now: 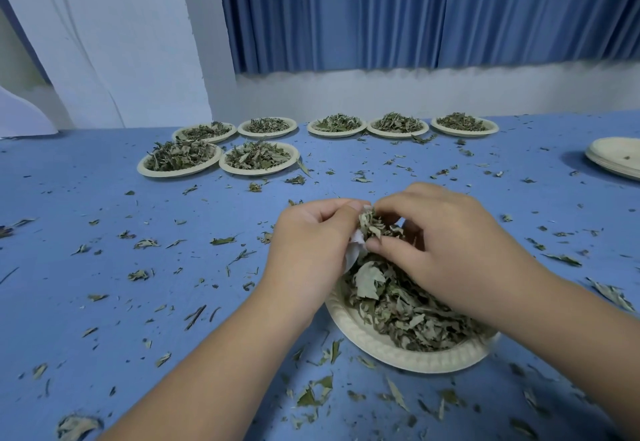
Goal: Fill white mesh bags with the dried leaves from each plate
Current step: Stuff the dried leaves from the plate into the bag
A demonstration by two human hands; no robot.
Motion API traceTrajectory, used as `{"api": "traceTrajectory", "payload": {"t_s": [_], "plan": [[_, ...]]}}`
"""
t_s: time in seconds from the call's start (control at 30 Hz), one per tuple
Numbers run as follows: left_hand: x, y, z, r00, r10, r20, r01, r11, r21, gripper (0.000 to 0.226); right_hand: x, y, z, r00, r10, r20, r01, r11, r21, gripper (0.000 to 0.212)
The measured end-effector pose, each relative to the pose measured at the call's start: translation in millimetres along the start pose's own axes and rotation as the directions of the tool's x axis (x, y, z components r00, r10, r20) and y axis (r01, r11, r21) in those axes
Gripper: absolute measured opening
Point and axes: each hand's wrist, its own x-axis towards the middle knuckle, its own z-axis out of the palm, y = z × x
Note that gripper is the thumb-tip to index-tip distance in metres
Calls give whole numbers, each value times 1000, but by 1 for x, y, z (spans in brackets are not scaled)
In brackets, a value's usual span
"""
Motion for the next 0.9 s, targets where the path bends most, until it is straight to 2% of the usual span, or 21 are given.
{"api": "traceTrajectory", "payload": {"t_s": [0.17, 0.33, 0.53, 0.63, 0.77, 0.9], "plan": [[-1, -2, -1, 1000, 19, 2, -19, 998, 54, 27, -1, 0, -3, 999, -13, -53, 14, 1000, 23, 36], [-2, 0, -1, 999, 35, 36, -36, 999, 27, 22, -1, -4, 4, 981, -63, -185, 68, 998, 19, 6], [-1, -1, -2, 998, 5, 65, -4, 1000, -11, 19, 6, -4, 4, 985, -26, -170, 26, 1000, 0, 9], [-1, -1, -2, 998, 0, 67, 3, 999, -36, 18, 7, -3, 3, 996, -26, -91, 24, 999, -22, 12], [3, -1, -6, 1000, 25, 13, -25, 999, -22, 17, 5, -3, -5, 1000, -20, -8, 21, 991, 132, 28], [2, -2, -4, 999, 35, 29, -34, 999, -20, 18, 12, 1, -8, 999, 38, -29, -25, 925, 378, 28]]}}
